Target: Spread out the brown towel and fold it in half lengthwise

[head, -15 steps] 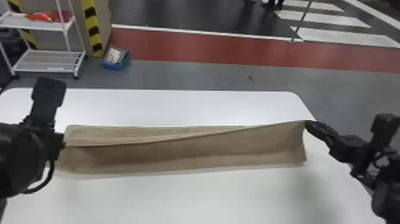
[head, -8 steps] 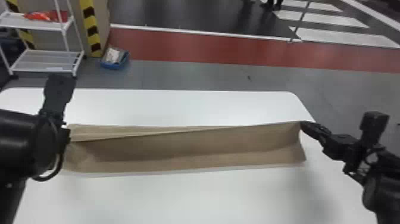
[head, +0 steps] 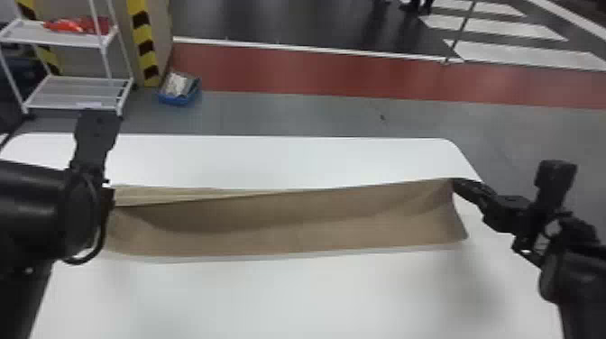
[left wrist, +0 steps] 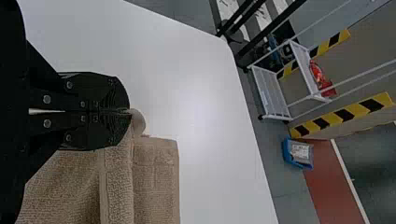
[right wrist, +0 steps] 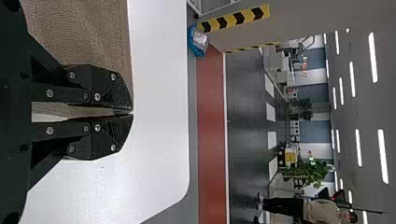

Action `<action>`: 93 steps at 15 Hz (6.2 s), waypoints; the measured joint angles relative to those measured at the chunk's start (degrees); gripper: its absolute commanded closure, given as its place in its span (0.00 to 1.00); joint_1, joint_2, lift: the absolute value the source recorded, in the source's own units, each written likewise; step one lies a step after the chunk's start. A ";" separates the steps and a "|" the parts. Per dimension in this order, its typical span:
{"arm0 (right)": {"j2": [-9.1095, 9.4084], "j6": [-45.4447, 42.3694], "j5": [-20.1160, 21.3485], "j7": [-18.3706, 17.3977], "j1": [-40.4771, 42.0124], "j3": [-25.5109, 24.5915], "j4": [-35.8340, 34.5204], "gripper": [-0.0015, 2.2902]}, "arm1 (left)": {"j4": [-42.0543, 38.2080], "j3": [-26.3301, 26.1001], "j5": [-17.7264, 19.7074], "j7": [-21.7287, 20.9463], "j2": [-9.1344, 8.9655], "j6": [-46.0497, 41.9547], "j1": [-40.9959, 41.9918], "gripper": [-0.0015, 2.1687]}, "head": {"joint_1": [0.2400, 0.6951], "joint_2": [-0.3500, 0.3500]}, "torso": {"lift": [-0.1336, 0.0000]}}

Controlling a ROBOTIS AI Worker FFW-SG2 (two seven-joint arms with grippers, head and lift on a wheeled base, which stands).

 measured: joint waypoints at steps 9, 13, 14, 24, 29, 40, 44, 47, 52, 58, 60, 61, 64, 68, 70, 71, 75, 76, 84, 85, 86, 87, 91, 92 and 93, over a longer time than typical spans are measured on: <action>-0.61 -2.17 0.98 -0.72 -2.24 0.42 4.14 0.45 | 1.93 -2.47 0.02 0.76 -2.12 -1.85 -3.26 0.57 | 1.00 0.21 | 0.07; -1.02 -5.65 2.13 -2.39 -3.54 2.46 7.98 0.34 | 9.46 -3.06 -0.65 1.21 -2.93 -8.43 -5.70 0.23 | 1.00 0.21 | 0.07; -1.11 -6.04 2.31 -2.73 -3.85 2.81 8.52 0.24 | 10.68 -3.24 -0.70 1.20 -2.92 -11.61 -5.79 0.07 | 1.00 0.22 | 0.07; -1.24 -7.60 2.51 -5.32 -4.70 5.20 8.91 0.08 | 7.76 -2.82 -9.50 1.01 -0.62 -12.69 0.01 0.01 | 1.00 0.30 | 0.07; -1.28 -7.56 2.05 -5.27 -3.28 4.96 8.15 0.08 | 7.80 -2.47 -13.36 2.24 1.43 -22.29 2.15 0.01 | 1.00 0.33 | 0.07; -1.62 -6.67 -0.15 -4.62 -0.02 4.19 4.35 0.08 | 7.09 -4.49 -7.32 0.98 -0.45 -10.86 0.11 0.01 | 1.00 0.26 | 0.07; -1.44 -7.35 -0.16 -4.60 0.19 4.58 4.33 0.08 | 7.21 -2.31 -0.11 5.65 -0.51 -30.74 1.76 0.01 | 1.00 0.25 | 0.07; -1.82 -7.57 -0.11 -4.49 0.02 4.58 4.34 0.08 | 5.45 0.73 0.97 3.20 0.48 -32.67 5.21 0.04 | 1.00 0.27 | 0.07; -2.03 -6.80 -0.02 -4.09 -0.27 4.73 4.37 0.09 | 1.58 7.88 3.38 -7.40 3.16 -25.46 10.37 0.07 | 1.00 0.31 | 0.07; -1.94 -6.67 0.34 -4.18 -0.10 5.28 4.37 0.09 | 0.49 11.55 5.78 -11.61 3.64 -22.02 12.05 0.17 | 1.00 0.33 | 0.07; -1.94 -6.56 0.38 -4.18 -0.19 5.24 4.39 0.09 | 0.45 11.55 5.92 -12.39 3.65 -21.56 12.16 0.24 | 1.00 0.33 | 0.07; -1.94 -6.52 0.35 -4.18 -0.18 5.17 4.39 0.09 | 0.44 11.52 5.83 -12.73 3.65 -21.17 12.16 0.34 | 1.00 0.32 | 0.07; -1.97 -6.51 0.34 -4.18 -0.01 4.77 4.39 0.09 | 0.33 11.47 5.73 -12.49 3.60 -19.87 12.21 0.53 | 1.00 0.32 | 0.07; -2.03 -6.45 0.35 -4.18 0.04 4.56 4.43 0.09 | -2.96 12.24 5.98 -12.89 3.62 -17.64 13.99 0.56 | 1.00 0.31 | 0.07; -2.02 -6.34 0.27 -4.18 0.10 4.75 4.44 0.09 | -5.03 13.97 6.05 -12.87 3.65 -17.32 15.77 0.56 | 1.00 0.32 | 0.07; -1.99 -6.24 0.26 -4.18 0.11 4.92 4.44 0.09 | -5.99 14.63 6.20 -12.89 3.65 -17.31 16.55 0.56 | 1.00 0.34 | 0.07; -1.57 -5.63 0.44 -4.18 0.35 5.45 4.32 0.09 | -8.62 15.98 7.34 -11.68 3.59 -18.31 19.09 0.51 | 1.00 0.35 | 0.07; -1.52 -5.45 0.31 -4.16 0.54 5.46 4.04 0.09 | -8.74 16.03 7.37 -11.34 3.51 -20.71 19.25 0.51 | 1.00 0.36 | 0.07; -1.61 -2.91 -2.72 -1.62 3.10 3.41 0.58 0.09 | -6.23 14.17 8.71 -15.90 2.83 -28.76 16.50 0.39 | 1.00 0.31 | 0.07; -1.78 -2.36 -3.71 -0.67 3.25 3.06 0.18 0.09 | -5.82 14.17 8.74 -16.98 2.85 -28.61 15.95 0.27 | 1.00 0.30 | 0.07; -1.92 -1.44 -4.66 1.22 3.31 2.56 -0.12 0.09 | -5.35 14.27 8.72 -18.43 2.89 -28.47 15.30 0.19 | 1.00 0.30 | 0.07; -1.97 -0.34 -5.27 2.71 3.27 1.67 -0.25 0.09 | -4.79 14.45 8.63 -19.65 2.94 -28.41 14.67 0.12 | 1.00 0.30 | 0.07; -1.96 1.67 -6.06 3.21 1.83 1.04 -0.32 0.09 | -2.00 14.83 7.95 -21.19 3.34 -27.19 12.29 0.07 | 1.00 0.31 | 0.07; -1.96 2.08 -5.91 3.19 1.41 1.19 -0.32 0.09 | -1.26 14.84 7.82 -21.36 3.42 -26.74 11.80 0.07 | 1.00 0.31 | 0.07; -1.97 2.56 -5.70 3.19 1.00 1.32 -0.24 0.09 | -0.37 14.87 7.65 -21.77 3.50 -25.62 11.06 0.07 | 1.00 0.32 | 0.07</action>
